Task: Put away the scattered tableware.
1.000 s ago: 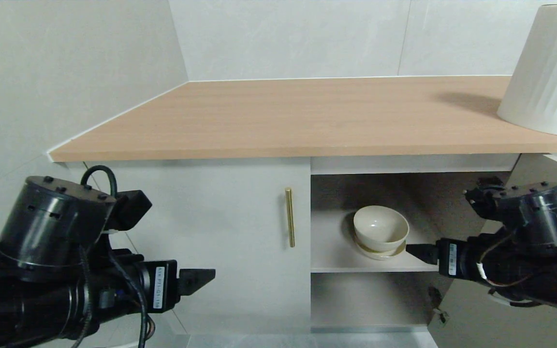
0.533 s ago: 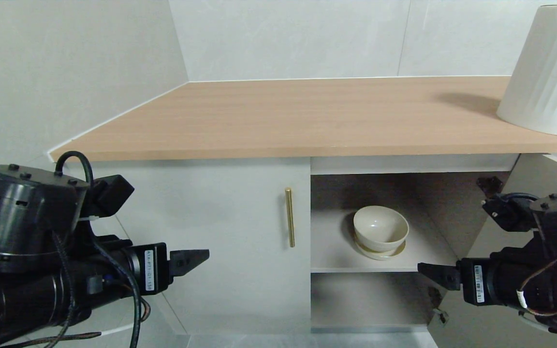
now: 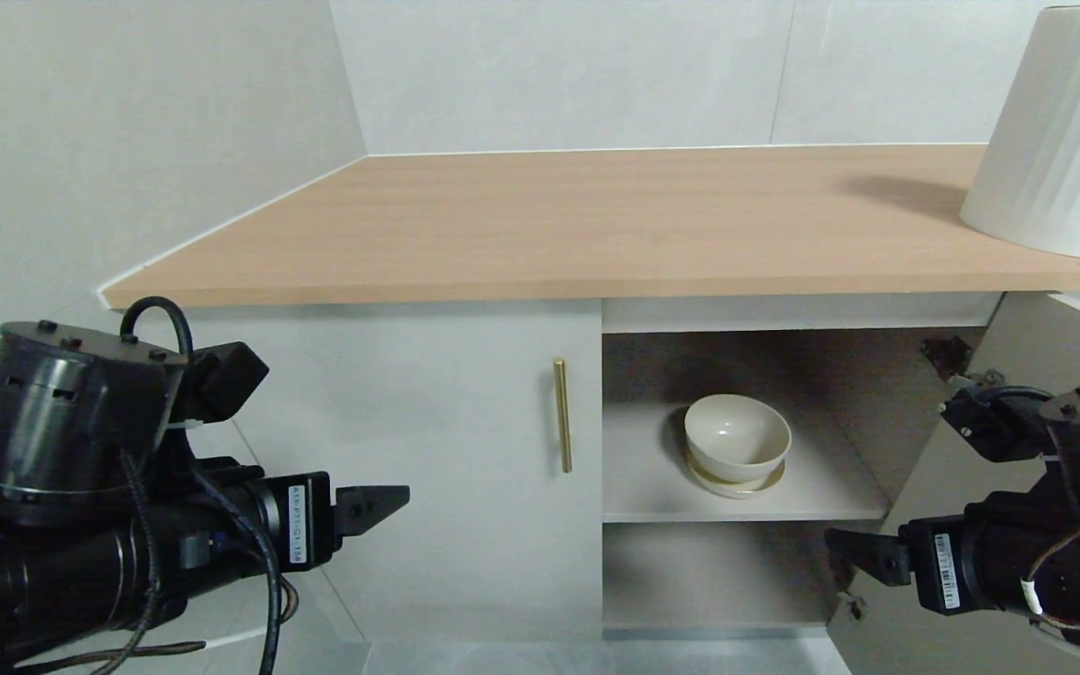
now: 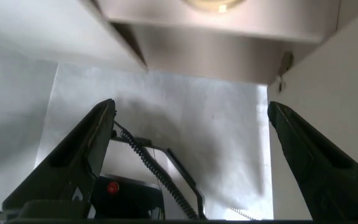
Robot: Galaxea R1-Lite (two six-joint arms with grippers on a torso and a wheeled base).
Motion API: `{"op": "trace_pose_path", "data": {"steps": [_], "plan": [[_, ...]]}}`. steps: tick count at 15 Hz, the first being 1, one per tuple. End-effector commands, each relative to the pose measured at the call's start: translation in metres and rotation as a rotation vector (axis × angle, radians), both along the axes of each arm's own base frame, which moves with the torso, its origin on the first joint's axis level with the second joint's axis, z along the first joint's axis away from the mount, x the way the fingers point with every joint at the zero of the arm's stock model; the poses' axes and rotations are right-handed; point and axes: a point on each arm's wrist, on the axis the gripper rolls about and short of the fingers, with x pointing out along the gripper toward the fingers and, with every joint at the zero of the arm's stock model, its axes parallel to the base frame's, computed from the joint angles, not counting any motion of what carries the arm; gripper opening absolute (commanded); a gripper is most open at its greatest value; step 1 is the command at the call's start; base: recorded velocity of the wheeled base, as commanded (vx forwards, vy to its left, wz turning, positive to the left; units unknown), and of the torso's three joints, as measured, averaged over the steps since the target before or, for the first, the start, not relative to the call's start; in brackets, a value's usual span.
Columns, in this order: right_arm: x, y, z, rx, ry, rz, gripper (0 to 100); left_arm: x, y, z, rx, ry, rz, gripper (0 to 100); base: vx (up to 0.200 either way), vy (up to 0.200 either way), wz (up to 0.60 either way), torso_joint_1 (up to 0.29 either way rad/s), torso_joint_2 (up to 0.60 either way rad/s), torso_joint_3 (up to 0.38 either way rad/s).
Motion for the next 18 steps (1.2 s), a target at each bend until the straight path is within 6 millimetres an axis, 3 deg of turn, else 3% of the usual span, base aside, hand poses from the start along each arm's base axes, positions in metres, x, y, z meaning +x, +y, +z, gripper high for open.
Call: {"op": "trace_pose_path", "data": {"steps": [1, 16, 18], "plan": [[-0.0011, -0.0009, 0.0012, 0.003, -0.004, -0.001, 100, -0.0001, -0.0001, 0.0, 0.0, 0.001, 0.0, 100, -0.2, 0.0, 0.0, 0.012, 0.0, 0.002], [-0.0028, -0.0021, -0.004, -0.03, 0.037, 0.003, 100, -0.001, -0.0017, -0.0031, 0.008, 0.012, -0.01, 100, -0.2, 0.0, 0.0, 0.0, 0.0, 0.003], [-0.0033, -0.0024, -0.0035, -0.029, 0.036, 0.003, 100, -0.001, -0.0017, -0.0031, 0.008, 0.012, -0.01, 100, 0.0, 0.0, 0.0, 0.0, 0.0, 0.0]]}}
